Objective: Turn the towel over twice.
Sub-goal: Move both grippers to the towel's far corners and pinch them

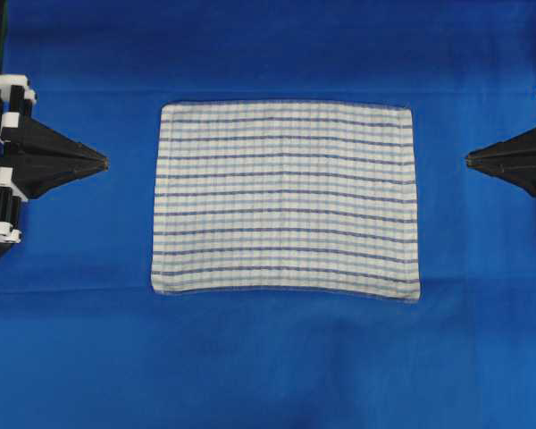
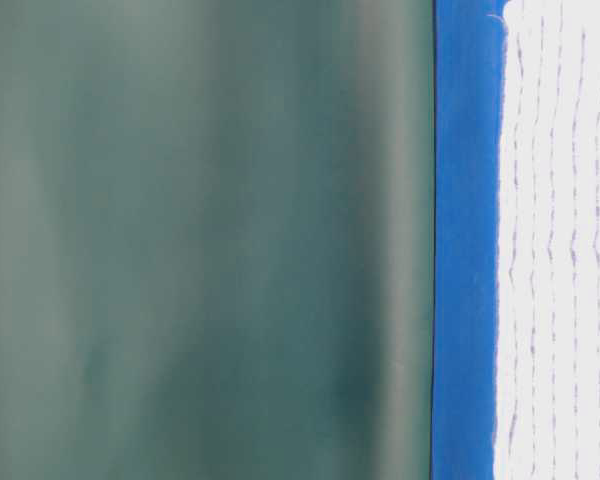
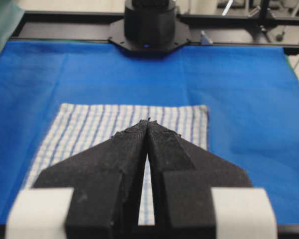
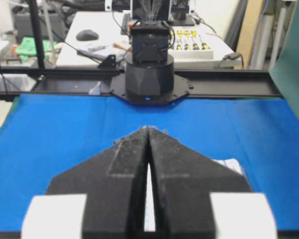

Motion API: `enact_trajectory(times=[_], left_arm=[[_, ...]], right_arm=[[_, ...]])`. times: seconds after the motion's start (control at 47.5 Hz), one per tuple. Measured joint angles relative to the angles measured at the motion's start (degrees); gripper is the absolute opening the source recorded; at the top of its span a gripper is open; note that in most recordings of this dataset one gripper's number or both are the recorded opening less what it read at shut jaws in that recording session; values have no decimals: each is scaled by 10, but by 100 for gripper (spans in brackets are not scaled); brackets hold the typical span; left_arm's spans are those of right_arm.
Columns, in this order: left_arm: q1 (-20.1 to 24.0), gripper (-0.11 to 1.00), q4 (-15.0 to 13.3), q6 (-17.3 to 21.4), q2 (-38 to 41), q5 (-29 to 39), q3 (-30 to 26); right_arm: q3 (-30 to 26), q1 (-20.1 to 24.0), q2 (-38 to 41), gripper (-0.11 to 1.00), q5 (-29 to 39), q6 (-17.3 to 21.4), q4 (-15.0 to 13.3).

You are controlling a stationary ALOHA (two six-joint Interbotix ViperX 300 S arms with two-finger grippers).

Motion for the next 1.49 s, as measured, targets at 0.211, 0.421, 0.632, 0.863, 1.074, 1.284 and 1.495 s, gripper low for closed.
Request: enact_trajectory(times=[0.211, 0.421, 0.632, 0.863, 1.074, 1.284, 1.495], left_arm=[[6, 0, -6, 23, 4, -3, 0], [50, 0, -7, 34, 51, -9, 0], [91, 1, -7, 34, 125, -18, -1], [141, 55, -7, 37, 212, -46, -3], [178, 91, -7, 36, 305, -76, -9], [221, 90, -8, 35, 402, -111, -18], [259, 90, -8, 33, 490, -141, -24]], right_arm=[[-11, -23, 2, 0, 27, 3, 0], [-16, -85, 24, 0, 65, 4, 1], [-14, -144, 76, 1, 72, 5, 6], [-14, -200, 180, 22, 78, 5, 11], [-31, -234, 297, 62, 77, 5, 11], [-54, -267, 418, 58, 54, 4, 11], [-69, -296, 517, 58, 25, 5, 11]])
